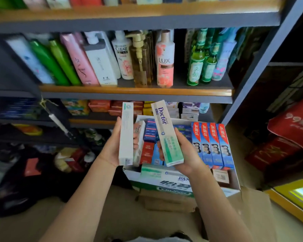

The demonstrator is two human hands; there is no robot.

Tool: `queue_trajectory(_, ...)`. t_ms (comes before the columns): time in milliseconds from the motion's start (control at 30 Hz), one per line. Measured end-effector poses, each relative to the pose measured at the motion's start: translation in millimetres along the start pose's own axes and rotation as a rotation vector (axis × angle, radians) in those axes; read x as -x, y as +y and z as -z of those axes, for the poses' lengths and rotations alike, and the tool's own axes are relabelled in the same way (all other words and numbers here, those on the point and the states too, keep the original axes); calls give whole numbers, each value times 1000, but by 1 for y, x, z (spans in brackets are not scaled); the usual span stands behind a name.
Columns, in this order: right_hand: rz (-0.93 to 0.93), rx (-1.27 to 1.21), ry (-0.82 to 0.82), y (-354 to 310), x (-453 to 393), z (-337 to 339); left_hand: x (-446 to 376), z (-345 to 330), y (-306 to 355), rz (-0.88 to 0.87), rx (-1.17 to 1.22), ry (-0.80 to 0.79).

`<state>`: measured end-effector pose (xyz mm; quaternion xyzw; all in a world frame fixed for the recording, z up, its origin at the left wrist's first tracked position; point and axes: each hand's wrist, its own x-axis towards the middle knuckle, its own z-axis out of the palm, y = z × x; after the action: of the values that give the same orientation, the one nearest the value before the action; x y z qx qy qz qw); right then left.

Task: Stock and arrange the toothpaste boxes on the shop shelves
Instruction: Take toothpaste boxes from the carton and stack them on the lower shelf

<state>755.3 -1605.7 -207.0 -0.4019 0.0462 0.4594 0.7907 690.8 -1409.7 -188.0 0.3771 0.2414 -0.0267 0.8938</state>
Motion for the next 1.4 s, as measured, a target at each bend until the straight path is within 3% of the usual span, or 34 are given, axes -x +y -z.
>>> queue_trajectory(133, 23, 96, -62, 24, -1, -43, 35, 48, 15, -124, 161, 95)
queue_trajectory(267, 61, 407, -14, 67, -12, -113, 85, 97, 51, -135, -11, 90)
queue_trajectory(333, 124, 594, 55, 99, -17, -156, 110, 130, 72, -148, -105, 160)
queue_trajectory(500, 245, 834, 42, 199, -39, -270, 172, 229, 116, -231, -3, 314)
queue_trajectory(800, 258, 1018, -66, 307, -80, -409, 265, 351, 172, -300, 97, 248)
queue_trajectory(967, 209, 1090, -174, 336, -121, -448, 272, 401, 196, -394, 129, 347)
queue_trajectory(1233, 41, 1072, -396, 356, -224, -486, 231, 480, 256, -402, 230, 510)
queue_trajectory(1400, -141, 1239, -476, 349, -318, -514, 172, 524, 303, -421, 326, 741)
